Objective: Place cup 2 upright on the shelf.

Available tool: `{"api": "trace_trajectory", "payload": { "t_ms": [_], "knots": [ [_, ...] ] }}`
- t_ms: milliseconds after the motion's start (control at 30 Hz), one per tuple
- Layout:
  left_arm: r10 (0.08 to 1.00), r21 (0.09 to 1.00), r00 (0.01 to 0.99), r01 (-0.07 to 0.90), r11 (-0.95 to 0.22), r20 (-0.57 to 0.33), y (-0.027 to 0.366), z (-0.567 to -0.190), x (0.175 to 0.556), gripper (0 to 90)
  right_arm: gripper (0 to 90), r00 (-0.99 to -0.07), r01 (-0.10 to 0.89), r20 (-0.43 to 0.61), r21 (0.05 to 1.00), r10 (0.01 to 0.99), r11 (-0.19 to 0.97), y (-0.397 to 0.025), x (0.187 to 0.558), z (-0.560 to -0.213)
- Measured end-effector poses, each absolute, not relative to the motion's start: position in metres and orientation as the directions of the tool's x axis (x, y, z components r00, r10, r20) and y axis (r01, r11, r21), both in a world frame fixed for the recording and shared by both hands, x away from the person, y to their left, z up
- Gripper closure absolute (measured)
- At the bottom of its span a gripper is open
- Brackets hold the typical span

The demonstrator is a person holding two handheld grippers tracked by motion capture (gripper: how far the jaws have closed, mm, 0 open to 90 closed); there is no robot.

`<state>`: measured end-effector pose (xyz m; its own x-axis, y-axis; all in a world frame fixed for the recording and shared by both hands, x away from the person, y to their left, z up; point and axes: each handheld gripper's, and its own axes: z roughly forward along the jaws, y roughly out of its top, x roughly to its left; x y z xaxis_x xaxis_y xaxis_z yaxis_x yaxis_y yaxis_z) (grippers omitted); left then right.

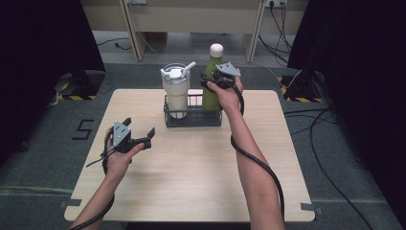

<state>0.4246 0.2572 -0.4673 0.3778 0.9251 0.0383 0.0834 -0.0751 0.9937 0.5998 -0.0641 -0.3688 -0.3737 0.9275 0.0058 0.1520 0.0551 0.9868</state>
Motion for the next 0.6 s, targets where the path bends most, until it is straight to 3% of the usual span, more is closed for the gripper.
{"api": "trace_trajectory", "payload": {
  "t_ms": [600],
  "knots": [
    [0.926,0.993,0.376,0.088,-0.078,0.039,0.257,-0.469,0.425,0.0,23.3,-0.374,0.181,-0.019,0.979,0.927,0.093,-0.062,0.601,-0.388]
  ]
}}
